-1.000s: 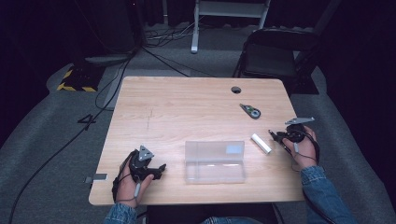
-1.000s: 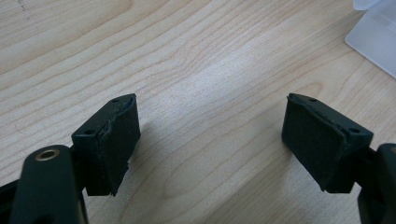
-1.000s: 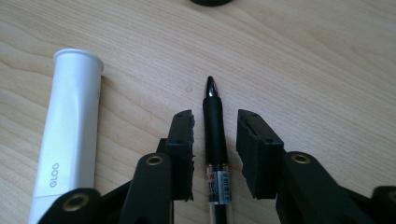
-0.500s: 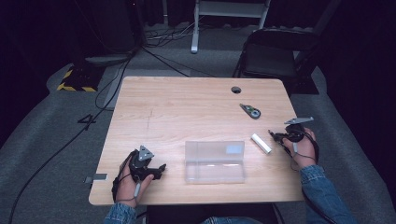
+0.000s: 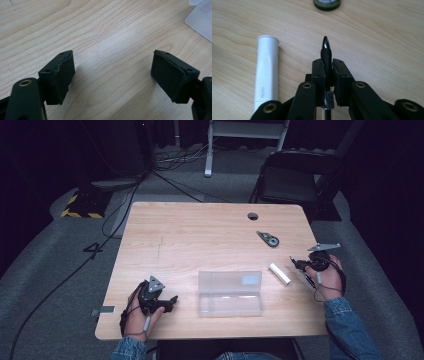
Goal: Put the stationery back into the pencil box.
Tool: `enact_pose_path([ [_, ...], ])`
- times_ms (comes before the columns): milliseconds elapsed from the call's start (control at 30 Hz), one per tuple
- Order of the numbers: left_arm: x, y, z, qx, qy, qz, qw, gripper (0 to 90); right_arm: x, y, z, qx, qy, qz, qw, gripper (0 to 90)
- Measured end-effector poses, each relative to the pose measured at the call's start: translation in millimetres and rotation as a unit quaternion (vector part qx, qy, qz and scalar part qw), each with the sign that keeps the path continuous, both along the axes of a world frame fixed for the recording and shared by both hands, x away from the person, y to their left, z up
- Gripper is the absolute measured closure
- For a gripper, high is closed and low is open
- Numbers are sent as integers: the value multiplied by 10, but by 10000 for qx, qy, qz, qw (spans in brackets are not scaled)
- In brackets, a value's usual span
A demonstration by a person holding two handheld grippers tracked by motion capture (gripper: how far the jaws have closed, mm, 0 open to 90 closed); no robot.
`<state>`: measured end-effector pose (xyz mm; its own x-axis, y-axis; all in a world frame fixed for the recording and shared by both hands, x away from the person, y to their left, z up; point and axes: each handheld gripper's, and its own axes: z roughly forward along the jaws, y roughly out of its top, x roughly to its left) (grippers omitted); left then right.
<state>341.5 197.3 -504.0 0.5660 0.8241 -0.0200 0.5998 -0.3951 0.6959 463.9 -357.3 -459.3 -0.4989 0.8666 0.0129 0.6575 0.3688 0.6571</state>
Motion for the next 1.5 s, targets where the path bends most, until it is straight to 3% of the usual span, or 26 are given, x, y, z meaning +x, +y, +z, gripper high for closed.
enact_pose_path([
  [667, 9, 2, 1, 1, 4, -33, 10000, 192, -211, 318, 375, 132, -537, 595, 9967, 808],
  [967, 9, 2, 1, 0, 5, -34, 10000, 192, -343, 604, 517, 324, -682, 1146, 9905, 808],
  [1067, 9, 2, 1, 1, 6, -35, 10000, 191, -378, 710, 540, 200, -741, 1259, 9891, 808],
  [1500, 9, 2, 1, 0, 6, -35, 10000, 192, -506, 1069, 594, 362, -704, 1898, 9786, 808],
])
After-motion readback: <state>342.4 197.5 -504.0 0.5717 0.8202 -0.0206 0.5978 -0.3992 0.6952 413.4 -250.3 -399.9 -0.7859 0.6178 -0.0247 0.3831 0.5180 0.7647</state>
